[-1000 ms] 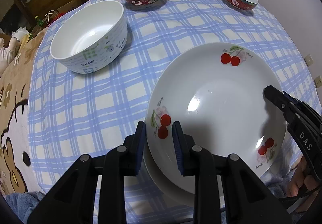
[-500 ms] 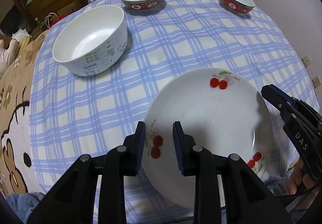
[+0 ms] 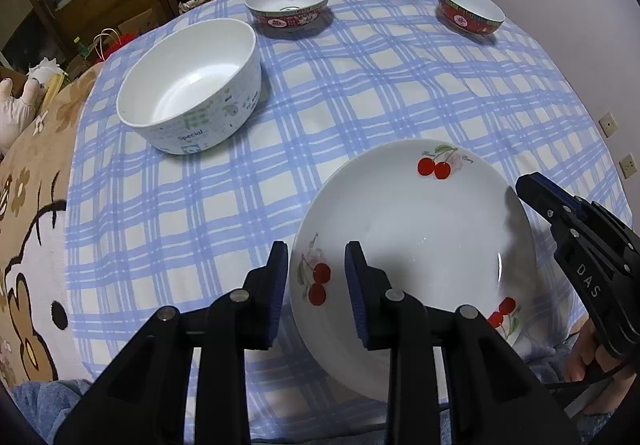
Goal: Organize plates and bowls
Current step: 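Lower the cherry plate stack onto the cloth with both grippers, then open both grippers and lift them off the plate stack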
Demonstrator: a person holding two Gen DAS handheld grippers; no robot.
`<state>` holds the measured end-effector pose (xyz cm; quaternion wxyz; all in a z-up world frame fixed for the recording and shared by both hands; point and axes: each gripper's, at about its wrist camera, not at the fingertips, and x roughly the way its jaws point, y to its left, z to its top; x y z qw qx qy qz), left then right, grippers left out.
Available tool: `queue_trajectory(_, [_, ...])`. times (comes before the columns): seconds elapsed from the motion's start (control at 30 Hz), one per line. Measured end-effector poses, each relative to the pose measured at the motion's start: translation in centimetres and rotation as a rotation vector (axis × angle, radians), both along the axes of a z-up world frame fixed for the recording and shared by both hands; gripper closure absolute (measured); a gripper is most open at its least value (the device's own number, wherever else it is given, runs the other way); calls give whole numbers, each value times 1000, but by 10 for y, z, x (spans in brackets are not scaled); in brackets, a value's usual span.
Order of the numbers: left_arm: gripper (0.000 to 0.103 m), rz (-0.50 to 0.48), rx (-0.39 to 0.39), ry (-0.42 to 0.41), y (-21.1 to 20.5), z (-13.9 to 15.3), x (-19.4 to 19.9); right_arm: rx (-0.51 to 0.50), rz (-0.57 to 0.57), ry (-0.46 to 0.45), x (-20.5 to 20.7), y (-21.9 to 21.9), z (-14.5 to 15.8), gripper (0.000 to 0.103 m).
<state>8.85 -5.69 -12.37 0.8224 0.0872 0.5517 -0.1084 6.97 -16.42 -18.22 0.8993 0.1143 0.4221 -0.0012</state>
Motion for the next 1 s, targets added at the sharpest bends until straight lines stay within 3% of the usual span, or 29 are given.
queue_trajectory(0.13, [71, 5, 5, -9, 2, 4, 0, -5, -1, -4, 0, 0, 3, 91])
queue_trajectory(0.2, [66, 12, 7, -14, 4, 6, 0, -5, -1, -9, 0, 0, 5, 91])
queue_trajectory(0.27, [54, 19, 3, -28, 6, 10, 0, -8, -1, -13, -1, 0, 8, 90])
queue_trajectory(0.4, [49, 28, -1, -69, 10, 20, 1, -14, -2, -17, -1, -1, 12, 89])
queue_trajectory(0.63, [22, 54, 6, -101, 17, 32, 7, -31, 1, -44, 3, 0, 19, 57])
queue_trajectory(0.67, [20, 62, 10, -114, 19, 36, 8, -31, -3, -50, 4, 0, 21, 48])
queue_trajectory(0.73, [16, 71, 11, -129, 23, 42, 12, -25, -3, -62, 6, 0, 23, 38])
queue_trajectory(0.8, [13, 81, 13, -146, 28, 49, 17, -25, -5, -68, 11, 0, 27, 34])
queue_trajectory(0.93, [12, 132, -34, -156, 45, 67, 31, -19, -5, -90, 23, 1, 35, 15])
queue_trajectory(1.0, [12, 147, -29, -173, 53, 76, 39, -16, -2, -106, 32, 2, 41, 15])
